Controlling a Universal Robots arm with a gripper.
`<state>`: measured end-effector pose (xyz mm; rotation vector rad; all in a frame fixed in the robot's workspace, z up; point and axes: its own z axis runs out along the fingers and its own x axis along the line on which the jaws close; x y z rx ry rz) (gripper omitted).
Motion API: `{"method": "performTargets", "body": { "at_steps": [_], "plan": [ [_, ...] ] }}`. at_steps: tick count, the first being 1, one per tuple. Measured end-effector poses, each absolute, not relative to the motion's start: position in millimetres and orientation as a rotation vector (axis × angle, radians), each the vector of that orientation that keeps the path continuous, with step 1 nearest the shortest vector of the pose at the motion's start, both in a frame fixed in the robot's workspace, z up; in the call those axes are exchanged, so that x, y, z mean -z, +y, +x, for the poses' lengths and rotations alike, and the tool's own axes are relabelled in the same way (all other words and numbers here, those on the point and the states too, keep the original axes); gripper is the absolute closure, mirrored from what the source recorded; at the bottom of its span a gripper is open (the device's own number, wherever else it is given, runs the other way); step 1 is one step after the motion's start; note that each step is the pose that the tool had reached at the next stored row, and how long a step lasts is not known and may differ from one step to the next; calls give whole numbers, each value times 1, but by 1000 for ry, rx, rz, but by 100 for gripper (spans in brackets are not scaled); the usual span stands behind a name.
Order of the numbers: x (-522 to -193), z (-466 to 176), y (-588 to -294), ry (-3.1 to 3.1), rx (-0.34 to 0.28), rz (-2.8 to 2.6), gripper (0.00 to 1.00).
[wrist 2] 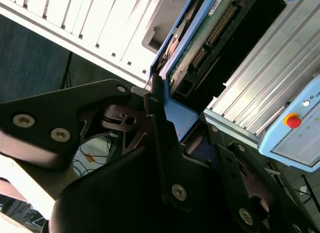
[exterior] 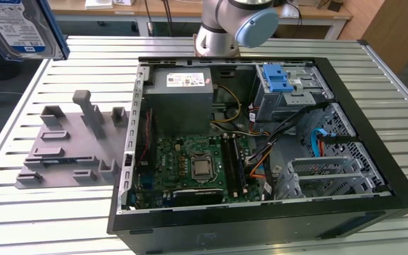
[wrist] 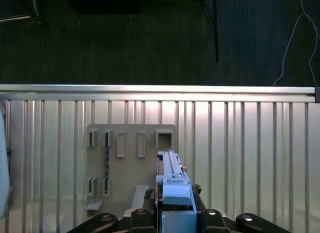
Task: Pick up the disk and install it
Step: 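Pick up the disk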
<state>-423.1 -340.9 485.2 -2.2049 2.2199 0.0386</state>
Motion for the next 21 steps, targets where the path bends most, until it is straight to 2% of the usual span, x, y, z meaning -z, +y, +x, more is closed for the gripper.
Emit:
{"method": "performTargets", "body": {
  "at_steps": [21],
  "plan": [
    [-485,-409,-342,2220,-39,-2205,64]
  ]
}}
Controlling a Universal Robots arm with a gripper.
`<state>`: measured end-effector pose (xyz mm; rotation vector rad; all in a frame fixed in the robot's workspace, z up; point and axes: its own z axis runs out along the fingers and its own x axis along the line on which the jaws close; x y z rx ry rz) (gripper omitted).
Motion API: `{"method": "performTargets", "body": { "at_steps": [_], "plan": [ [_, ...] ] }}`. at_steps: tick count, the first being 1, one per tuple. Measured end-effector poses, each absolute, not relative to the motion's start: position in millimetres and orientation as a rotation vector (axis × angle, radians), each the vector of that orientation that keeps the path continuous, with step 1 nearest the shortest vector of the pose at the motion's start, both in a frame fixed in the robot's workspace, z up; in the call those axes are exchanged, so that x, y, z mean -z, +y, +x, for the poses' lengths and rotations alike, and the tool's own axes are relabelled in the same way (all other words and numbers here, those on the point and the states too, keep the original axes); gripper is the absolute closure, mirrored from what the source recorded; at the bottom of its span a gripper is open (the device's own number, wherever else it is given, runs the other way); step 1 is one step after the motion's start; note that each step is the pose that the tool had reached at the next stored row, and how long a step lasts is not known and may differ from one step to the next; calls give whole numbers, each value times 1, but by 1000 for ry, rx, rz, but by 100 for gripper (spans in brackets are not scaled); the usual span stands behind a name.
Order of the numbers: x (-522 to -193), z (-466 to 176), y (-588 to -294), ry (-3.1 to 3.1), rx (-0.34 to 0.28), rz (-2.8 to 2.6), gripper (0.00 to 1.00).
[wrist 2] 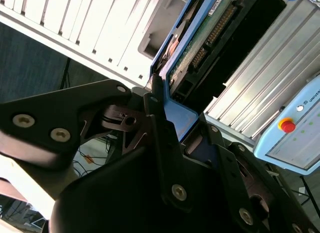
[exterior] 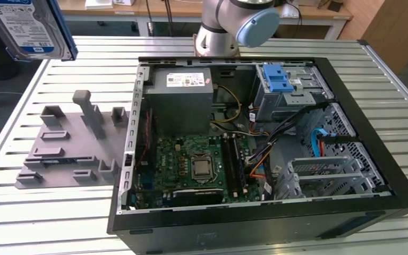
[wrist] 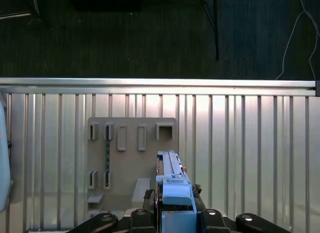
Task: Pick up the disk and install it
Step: 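Pick up the disk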
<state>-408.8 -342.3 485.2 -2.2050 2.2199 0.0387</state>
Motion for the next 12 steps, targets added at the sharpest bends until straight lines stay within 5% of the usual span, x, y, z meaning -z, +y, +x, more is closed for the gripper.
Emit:
{"method": "performTargets", "body": {
  "at_steps": [12],
  "plan": [
    [-485,-404,-342,2220,-39,-2205,64]
  ]
}}
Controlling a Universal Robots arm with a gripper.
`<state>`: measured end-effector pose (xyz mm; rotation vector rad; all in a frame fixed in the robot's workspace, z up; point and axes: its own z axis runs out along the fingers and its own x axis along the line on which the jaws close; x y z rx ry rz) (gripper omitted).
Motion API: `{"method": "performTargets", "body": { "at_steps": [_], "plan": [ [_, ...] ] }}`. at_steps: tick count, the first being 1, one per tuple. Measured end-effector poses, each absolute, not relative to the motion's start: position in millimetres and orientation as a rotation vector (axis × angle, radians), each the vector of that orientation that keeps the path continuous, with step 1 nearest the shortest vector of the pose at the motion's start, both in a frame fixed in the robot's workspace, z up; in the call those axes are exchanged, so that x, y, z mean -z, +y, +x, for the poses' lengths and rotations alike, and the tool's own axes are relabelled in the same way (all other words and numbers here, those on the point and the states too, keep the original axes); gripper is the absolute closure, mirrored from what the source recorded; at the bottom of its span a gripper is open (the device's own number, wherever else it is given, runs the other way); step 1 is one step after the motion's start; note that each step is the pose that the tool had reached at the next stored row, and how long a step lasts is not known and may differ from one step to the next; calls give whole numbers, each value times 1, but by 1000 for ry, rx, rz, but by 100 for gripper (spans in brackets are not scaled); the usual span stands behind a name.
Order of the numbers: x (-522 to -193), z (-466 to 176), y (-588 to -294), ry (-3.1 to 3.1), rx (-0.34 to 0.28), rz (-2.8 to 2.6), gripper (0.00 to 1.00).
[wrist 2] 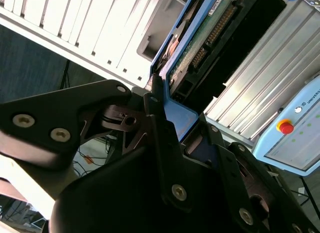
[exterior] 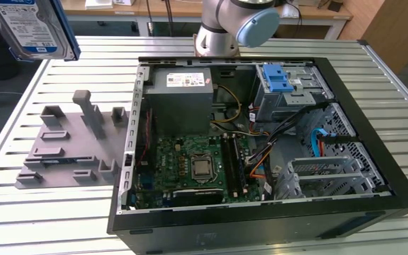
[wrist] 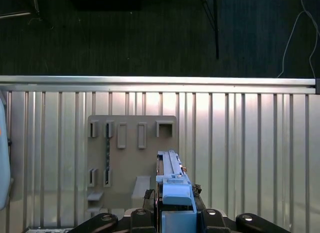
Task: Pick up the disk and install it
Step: 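Pick up the disk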
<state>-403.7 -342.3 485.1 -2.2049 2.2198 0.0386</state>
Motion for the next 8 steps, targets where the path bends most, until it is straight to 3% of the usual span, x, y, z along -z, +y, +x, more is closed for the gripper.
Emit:
{"method": "performTargets", "body": {
  "at_steps": [8],
  "plan": [
    [-485,-400,-342,2220,-39,-2205,64]
  ]
}}
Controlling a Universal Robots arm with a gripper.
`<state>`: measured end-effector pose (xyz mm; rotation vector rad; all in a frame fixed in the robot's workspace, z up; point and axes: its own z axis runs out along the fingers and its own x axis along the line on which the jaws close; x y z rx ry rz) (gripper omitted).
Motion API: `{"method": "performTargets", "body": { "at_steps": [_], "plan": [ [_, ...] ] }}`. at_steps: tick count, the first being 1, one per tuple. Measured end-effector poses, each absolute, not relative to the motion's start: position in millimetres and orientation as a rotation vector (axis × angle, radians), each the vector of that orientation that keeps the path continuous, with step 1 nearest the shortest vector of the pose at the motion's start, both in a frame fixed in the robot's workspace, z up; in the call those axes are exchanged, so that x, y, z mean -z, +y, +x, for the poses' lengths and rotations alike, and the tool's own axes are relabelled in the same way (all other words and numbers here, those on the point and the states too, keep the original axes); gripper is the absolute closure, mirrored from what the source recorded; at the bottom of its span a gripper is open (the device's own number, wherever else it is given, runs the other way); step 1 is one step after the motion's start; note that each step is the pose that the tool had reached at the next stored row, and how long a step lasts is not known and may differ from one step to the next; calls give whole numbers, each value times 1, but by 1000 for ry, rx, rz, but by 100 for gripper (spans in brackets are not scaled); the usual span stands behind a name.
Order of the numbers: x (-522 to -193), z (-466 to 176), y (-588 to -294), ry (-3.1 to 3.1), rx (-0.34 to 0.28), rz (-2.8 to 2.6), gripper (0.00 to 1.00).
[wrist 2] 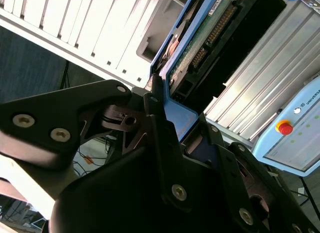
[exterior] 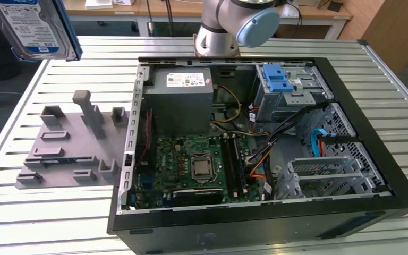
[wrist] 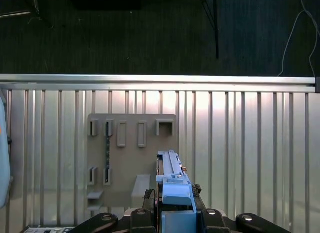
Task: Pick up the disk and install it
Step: 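Pick up the disk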
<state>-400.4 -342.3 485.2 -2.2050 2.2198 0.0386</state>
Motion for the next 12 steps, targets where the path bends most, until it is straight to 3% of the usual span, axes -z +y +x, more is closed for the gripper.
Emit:
{"method": "performTargets", "body": {
  "at_steps": [12],
  "plan": [
    [-485,-396,-342,2220,-39,-2205,64]
  ]
}}
